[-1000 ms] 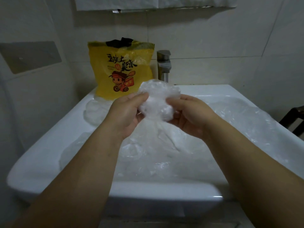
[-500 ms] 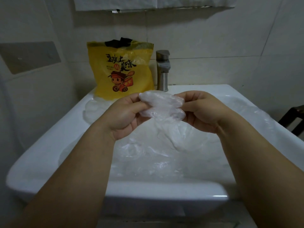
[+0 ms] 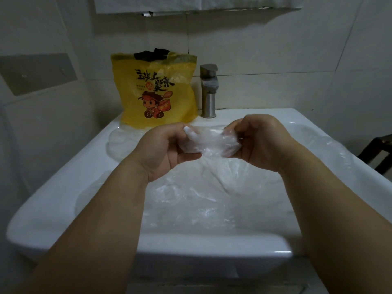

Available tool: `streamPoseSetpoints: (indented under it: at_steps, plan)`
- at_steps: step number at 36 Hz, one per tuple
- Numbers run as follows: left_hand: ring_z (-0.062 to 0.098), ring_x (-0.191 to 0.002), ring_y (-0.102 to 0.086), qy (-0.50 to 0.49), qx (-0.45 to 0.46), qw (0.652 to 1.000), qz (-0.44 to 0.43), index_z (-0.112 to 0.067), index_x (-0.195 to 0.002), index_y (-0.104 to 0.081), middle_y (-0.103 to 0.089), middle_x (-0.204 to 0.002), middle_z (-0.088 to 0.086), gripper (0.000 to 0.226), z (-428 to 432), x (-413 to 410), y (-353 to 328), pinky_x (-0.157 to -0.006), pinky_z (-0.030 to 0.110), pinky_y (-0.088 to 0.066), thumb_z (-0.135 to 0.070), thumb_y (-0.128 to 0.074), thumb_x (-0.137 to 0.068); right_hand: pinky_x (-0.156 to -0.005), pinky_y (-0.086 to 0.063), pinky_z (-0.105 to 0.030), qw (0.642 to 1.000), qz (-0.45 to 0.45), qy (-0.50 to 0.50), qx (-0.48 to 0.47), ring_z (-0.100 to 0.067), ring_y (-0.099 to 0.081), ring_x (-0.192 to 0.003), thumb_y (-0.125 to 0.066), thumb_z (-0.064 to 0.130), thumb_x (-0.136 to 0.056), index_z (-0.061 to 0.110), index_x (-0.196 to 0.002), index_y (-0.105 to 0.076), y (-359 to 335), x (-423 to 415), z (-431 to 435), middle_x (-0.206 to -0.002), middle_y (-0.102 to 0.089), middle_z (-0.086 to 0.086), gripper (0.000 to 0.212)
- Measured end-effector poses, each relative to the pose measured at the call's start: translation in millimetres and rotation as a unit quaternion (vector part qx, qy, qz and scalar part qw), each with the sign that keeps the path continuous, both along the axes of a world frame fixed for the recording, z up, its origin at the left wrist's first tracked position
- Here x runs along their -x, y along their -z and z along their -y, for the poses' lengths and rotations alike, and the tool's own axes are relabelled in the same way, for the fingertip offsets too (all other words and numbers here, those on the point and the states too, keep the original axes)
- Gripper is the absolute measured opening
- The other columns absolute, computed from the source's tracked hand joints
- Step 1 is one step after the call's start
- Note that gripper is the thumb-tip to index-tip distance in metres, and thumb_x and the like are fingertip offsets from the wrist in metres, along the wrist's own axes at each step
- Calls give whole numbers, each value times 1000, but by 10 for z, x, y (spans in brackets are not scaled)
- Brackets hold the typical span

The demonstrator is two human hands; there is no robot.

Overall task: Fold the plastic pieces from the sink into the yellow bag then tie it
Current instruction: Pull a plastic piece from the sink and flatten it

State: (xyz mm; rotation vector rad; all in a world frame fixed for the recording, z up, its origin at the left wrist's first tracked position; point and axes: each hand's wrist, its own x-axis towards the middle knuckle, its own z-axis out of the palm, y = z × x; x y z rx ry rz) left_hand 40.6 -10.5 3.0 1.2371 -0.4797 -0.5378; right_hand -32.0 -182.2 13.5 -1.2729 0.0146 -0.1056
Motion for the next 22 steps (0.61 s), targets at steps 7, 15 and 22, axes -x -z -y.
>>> streamPoseSetpoints:
  at_steps: [7, 15, 22]
  plan:
    - [16, -64, -62, -78, -116, 983, 122, -9, -54, -71, -64, -61, 6, 30, 62, -6, 49, -60, 26, -57, -26, -74, -78, -55, -53, -28, 979, 0, 123, 161, -18, -59, -54, -61, 31, -92, 2, -62, -62, 59, -73, -82, -54, -58, -6, 41]
    - [33, -87, -66, -96, -136, 963, 212, -25, -64, -76, -69, -94, 18, 21, 42, -31, 105, -78, 28, -58, -5, -81, -71, -73, -60, -29, 988, -38, 36, 148, -20, -70, -80, -66, -1, -83, 4, -92, -66, 96, -54, -82, -93, -68, -9, 10]
    - [18, -108, -64, -69, -138, 965, 214, -27, -71, -78, -74, -91, -7, 33, 16, -40, 107, -100, 43, -49, 6, -76, -72, -66, -58, -29, 994, -79, 20, 71, -23, -68, -80, -61, 35, -89, 5, -95, -67, 48, -60, -54, -98, -67, -13, 31]
